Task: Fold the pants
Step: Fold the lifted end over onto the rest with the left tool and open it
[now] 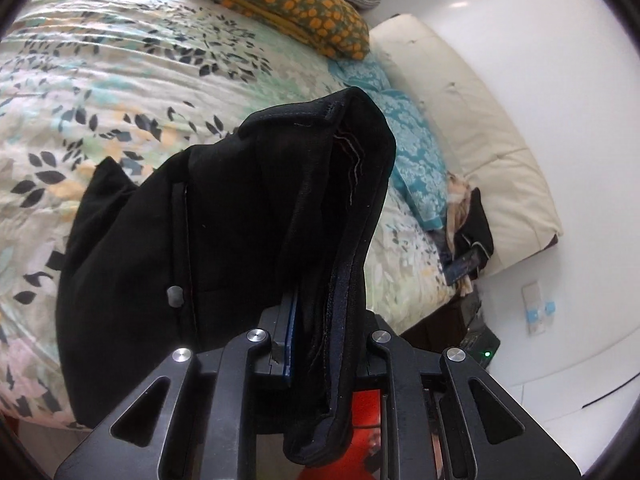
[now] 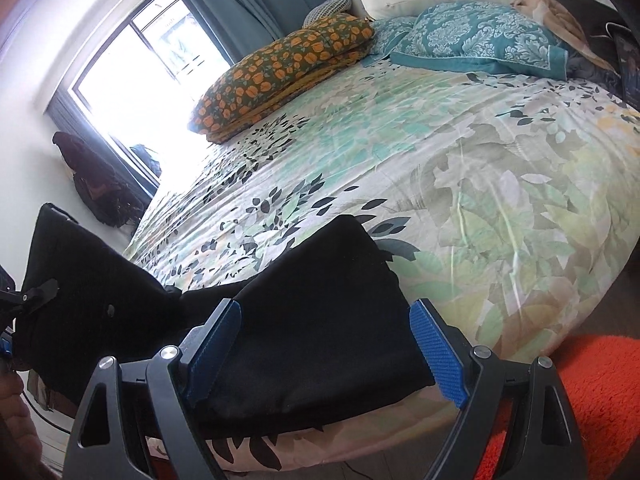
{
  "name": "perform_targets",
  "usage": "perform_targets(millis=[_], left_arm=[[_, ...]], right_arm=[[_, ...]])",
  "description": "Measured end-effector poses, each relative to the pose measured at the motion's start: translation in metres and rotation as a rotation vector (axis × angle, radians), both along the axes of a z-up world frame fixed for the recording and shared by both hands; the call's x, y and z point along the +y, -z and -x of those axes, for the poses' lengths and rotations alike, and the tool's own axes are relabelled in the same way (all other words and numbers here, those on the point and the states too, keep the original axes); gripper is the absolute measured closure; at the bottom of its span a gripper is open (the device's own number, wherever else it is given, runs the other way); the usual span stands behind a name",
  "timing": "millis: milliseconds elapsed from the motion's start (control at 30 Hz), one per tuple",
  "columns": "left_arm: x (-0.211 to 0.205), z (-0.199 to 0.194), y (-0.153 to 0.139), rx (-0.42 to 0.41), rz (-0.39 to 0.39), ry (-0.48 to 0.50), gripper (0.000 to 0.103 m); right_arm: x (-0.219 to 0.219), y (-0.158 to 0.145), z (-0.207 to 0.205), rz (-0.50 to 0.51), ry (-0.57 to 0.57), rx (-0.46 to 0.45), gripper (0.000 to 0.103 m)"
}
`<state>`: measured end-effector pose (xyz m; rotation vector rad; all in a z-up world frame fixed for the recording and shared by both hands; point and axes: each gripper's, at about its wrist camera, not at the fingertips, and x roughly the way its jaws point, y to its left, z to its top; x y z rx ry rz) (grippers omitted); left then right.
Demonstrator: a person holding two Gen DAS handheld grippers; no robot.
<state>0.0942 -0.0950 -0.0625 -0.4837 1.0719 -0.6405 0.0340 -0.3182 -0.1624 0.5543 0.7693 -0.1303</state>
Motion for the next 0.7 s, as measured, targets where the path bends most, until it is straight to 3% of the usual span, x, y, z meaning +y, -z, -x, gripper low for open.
perform_targets(millis=[133,167,233,267,300,367,467,533,700], left_arm=[[-0.069,-0.015,0.041,-0.039,-0.198,0.062,0.077],[-0.078,-0.016,0.056,-0.019,-0.226,0.096,0.069],[-0.094,-0.014,0.078,0.042,-0.285,0.148,0.066],[-0.093,-0.010,0.079,0.050,-0.271,0.149,0.060],[-0.087,-0.005,0.074,0.038,-0.234,0.141,0.055],[-0.066,0.004,0.057,-0.009,-0.215,0.103,0.031],[-0.028,0.008,0.032,-0.091,-0.234,0.045,0.026],[0.003,0.007,0.025,-0.105,-0.245,-0.004,0.026],[0.075,0.020,0.032,-0.060,-0.237,-0.133,0.024]], right_arm=[[-0.017,0.002,0.008,-0.039,0.034,-0.009,0.016],[-0.022,0.003,0.010,-0.053,0.043,-0.012,0.016],[-0.031,0.005,0.013,-0.092,0.060,-0.022,0.016],[-0.037,0.006,0.017,-0.119,0.068,-0.031,0.016],[-0.041,0.007,0.019,-0.148,0.073,-0.040,0.016],[-0.049,0.009,0.023,-0.212,0.065,-0.068,0.016],[-0.046,0.008,0.019,-0.280,-0.022,-0.112,0.016],[-0.031,0.010,0.005,-0.298,-0.139,-0.100,0.016],[0.015,0.038,-0.026,-0.210,-0.266,0.095,0.016]])
